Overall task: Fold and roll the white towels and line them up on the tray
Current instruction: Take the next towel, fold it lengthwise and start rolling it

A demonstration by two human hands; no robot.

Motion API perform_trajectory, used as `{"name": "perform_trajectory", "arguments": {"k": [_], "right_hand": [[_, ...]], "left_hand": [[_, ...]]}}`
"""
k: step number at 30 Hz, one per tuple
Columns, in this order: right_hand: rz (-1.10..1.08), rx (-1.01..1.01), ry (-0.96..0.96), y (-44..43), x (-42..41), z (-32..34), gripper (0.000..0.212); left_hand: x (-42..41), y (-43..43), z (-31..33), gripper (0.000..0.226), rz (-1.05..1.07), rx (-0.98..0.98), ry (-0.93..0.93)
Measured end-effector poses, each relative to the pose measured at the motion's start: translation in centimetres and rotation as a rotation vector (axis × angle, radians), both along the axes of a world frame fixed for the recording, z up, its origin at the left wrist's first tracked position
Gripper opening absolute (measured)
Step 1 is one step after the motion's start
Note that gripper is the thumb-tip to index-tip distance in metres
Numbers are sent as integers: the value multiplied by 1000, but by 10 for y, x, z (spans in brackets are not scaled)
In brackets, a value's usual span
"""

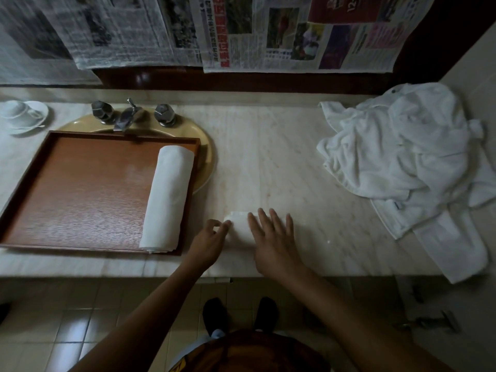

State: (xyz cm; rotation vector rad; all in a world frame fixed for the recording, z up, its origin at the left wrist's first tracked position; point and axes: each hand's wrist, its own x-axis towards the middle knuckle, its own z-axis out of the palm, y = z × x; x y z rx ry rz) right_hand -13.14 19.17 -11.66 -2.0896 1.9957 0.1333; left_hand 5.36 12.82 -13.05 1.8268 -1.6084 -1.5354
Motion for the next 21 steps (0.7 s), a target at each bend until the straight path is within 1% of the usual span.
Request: {"name": "perform_trajectory", "arguments": {"k": [5,7,8,10,11,13,14,16,18,21], "right_hand": [[23,73,-14,-42,-19,6,103],[54,105,21,-54,-23,9,102],[72,111,35,-58,-24,9,98],[98,124,37,-62,-27,10,89],[104,131,24,-63,-29,11,86],[102,150,-19,-61,-32,14,83],[97,157,-50,-58,-33,16,83],[98,138,-102,-48,-32,20,83],[127,59,-108,-37,-30,23,86],[164,-56,-140,-25,-34,32,88]], "left_hand": [[0,-3,-4,57,71,89,78],[-3,-6,-1,66,88,139,141],[-5,-7,-1,71,86,160,189],[-12,-9,2,63,125,228,306],[-15,-10,3,59,163,278,376],[-22,-9,5,61,240,355,496],[-25,-8,6,62,268,363,535],[-30,-6,10,61,315,358,609],[-32,-6,14,63,328,379,674],[-30,-7,21,68,304,345,674]]}}
